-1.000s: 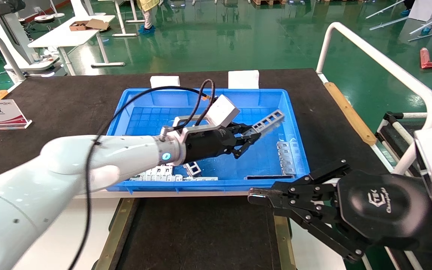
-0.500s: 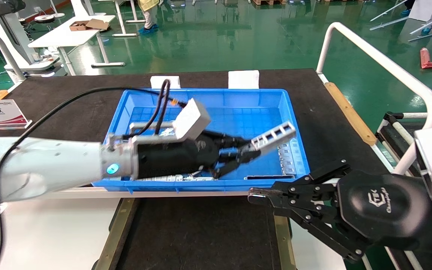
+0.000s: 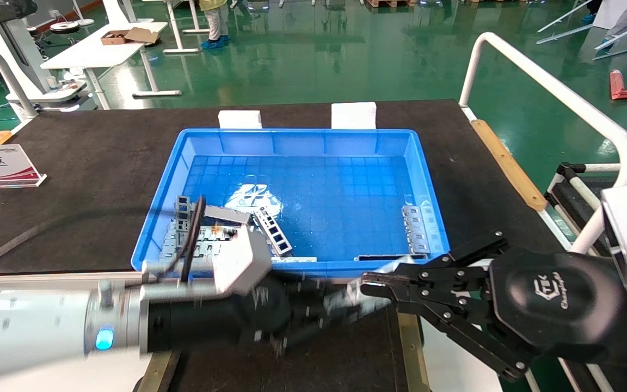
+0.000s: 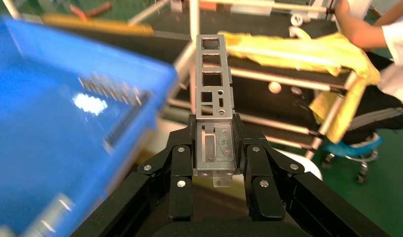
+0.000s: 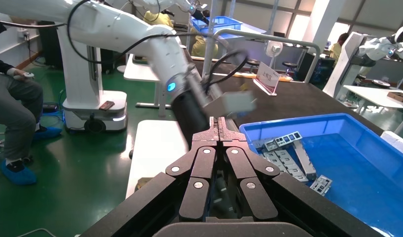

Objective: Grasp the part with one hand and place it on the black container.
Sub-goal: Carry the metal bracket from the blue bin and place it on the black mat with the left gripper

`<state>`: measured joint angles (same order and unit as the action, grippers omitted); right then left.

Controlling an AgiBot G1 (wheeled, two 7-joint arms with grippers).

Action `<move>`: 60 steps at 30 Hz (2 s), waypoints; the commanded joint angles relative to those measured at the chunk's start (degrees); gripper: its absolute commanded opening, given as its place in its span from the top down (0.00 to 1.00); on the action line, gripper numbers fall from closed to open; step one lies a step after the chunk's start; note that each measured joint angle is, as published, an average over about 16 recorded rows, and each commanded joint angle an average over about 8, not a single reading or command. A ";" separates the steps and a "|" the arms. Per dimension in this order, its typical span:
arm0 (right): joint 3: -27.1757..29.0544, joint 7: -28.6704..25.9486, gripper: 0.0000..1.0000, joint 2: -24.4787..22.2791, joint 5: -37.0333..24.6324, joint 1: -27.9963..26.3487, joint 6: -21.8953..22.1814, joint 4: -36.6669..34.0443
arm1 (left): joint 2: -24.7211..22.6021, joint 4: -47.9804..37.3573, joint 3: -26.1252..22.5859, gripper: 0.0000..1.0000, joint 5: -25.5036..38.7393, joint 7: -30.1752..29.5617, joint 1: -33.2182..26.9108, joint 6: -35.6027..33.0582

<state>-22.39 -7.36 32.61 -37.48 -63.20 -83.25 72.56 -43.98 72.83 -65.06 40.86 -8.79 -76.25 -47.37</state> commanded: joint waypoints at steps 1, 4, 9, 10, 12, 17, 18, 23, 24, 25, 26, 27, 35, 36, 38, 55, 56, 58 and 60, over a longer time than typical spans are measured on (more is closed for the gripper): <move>0.00 0.00 1.00 0.00 0.00 0.00 0.00 0.00 | 2.01 2.90 -0.74 1.00 0.30 -1.06 1.78 1.35; 0.00 0.00 1.00 0.00 0.00 0.00 0.00 0.00 | 3.20 3.99 -1.78 1.00 0.51 -1.56 4.51 3.10; 0.00 0.00 1.00 0.00 0.00 0.00 0.00 0.00 | 3.44 4.04 -2.98 1.00 0.00 -2.85 8.76 7.50; 0.00 0.00 1.00 0.00 0.00 0.00 0.00 0.00 | 3.30 4.01 -3.19 1.00 -0.11 -3.27 9.53 8.74; 0.00 0.00 1.00 0.00 0.00 0.00 0.00 0.00 | 2.86 3.94 -3.66 1.00 -0.26 -4.21 10.98 11.42; -0.01 0.00 1.00 0.00 0.00 0.00 0.00 0.00 | 0.92 3.69 -5.05 1.00 -0.29 -7.03 13.96 19.12; -0.01 0.00 1.00 0.00 0.00 0.00 0.00 0.00 | 0.41 3.64 -5.40 1.00 -0.25 -7.69 14.46 20.81; -0.01 0.00 1.00 0.00 0.01 0.00 0.00 0.00 | -2.53 3.30 -7.68 1.00 -0.26 -11.64 16.41 29.80; -0.01 0.00 1.00 0.00 0.01 0.00 0.00 0.00 | -3.14 3.22 -8.19 1.00 -0.28 -12.39 16.64 31.46; -0.01 0.00 1.00 0.00 0.01 0.00 0.00 0.00 | -3.77 3.11 -8.72 1.00 -0.35 -13.15 16.83 33.13; -0.01 0.00 1.00 0.00 0.01 0.00 0.00 0.00 | -4.42 2.96 -9.25 1.00 -0.49 -13.93 17.01 34.79; -0.01 0.01 1.00 0.00 0.01 0.00 0.00 0.00 | -5.09 2.79 -9.77 1.00 -0.66 -14.70 17.17 36.44; -0.01 0.01 1.00 0.00 0.01 0.00 0.01 0.00 | -10.93 0.65 -14.08 1.00 -3.54 -19.43 17.91 48.95; -0.01 0.01 1.00 -0.01 0.01 0.00 0.01 0.00 | -11.69 0.30 -14.62 1.00 -4.02 -19.80 17.91 50.30; -0.01 0.01 1.00 -0.01 0.01 0.00 0.01 0.00 | -13.23 -0.44 -15.62 1.00 -5.12 -20.47 17.80 52.92; -0.02 0.01 1.00 -0.01 0.01 -0.01 0.01 0.00 | -22.43 -6.74 -19.15 1.00 -14.17 -24.03 16.33 63.57; -0.02 0.01 1.00 -0.01 0.01 -0.01 0.01 0.00 | -22.82 -7.22 -19.18 1.00 -14.43 -24.12 16.28 63.78; -0.02 0.01 1.00 -0.01 0.01 -0.01 0.01 0.00 | -23.57 -8.17 -19.18 1.00 -14.84 -24.34 16.27 64.11; -0.02 0.01 1.00 -0.01 0.02 -0.01 0.01 0.00 | -24.32 -9.18 -19.04 1.00 -15.20 -24.67 16.36 64.41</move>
<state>-22.41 -7.35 32.60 -37.46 -63.21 -83.25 72.56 -68.24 63.64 -83.92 25.97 -33.50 -59.75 16.87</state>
